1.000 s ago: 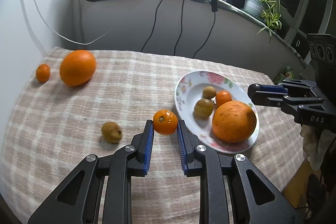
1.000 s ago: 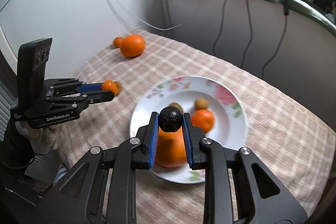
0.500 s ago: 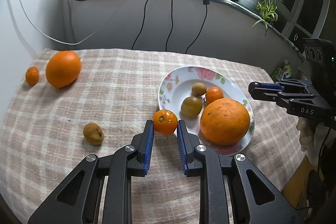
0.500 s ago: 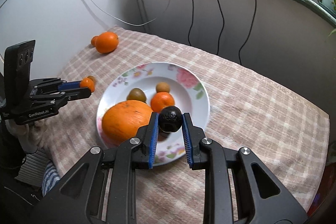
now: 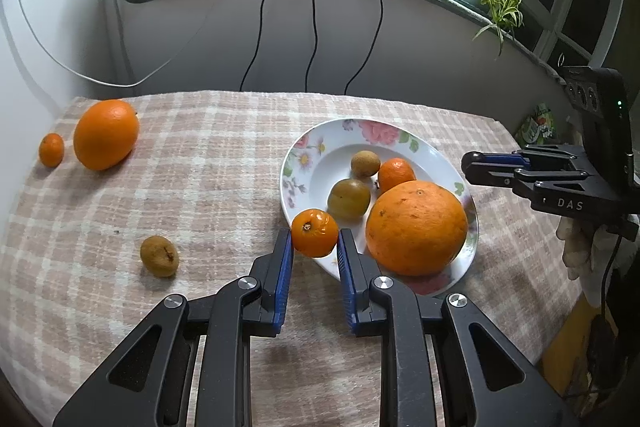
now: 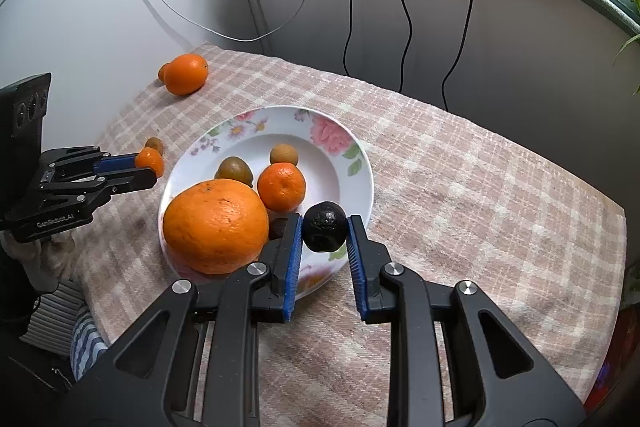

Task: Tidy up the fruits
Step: 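Carry the tangerine with the left tool while the right tool carries the plum over the plate, then open the left tool to drop the tangerine while the right tool drops the plum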

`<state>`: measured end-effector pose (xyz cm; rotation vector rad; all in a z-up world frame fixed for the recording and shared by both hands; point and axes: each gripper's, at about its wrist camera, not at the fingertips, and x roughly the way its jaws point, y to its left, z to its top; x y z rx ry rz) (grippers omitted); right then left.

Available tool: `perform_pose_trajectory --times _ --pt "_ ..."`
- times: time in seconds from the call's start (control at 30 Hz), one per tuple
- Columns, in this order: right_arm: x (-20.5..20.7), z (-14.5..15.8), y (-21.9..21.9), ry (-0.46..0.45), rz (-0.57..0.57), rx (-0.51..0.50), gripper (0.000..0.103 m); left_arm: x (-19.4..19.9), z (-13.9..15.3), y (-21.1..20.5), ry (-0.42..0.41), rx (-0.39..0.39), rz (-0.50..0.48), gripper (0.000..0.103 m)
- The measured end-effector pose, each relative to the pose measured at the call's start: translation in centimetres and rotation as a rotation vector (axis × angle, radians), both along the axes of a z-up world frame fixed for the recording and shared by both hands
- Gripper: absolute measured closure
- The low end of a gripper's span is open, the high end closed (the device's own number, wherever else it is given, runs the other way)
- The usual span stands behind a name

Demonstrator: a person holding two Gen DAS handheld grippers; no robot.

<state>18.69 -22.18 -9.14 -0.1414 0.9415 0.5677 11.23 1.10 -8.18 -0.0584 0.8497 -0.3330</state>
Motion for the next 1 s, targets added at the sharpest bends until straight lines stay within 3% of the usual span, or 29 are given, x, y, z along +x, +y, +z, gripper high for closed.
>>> perform_pose_trajectory --times 0.9,0.93,1.0 --pt "0.0 -0.6 -0.2 0.005 0.002 -0.002 0.079 0.1 0.1 -1.2 -0.003 0.034 -0.022 0.082" --pt "0.0 -0.6 -0.2 0.005 0.003 -0.001 0.077 0.2 0.1 -1.2 -0.004 0.036 -0.021 0.081" --pt "-0.1 -0.6 -0.2 -0.001 0.000 -0.001 0.048 0.2 0.2 -1.2 -0.006 0.036 -0.019 0.074"
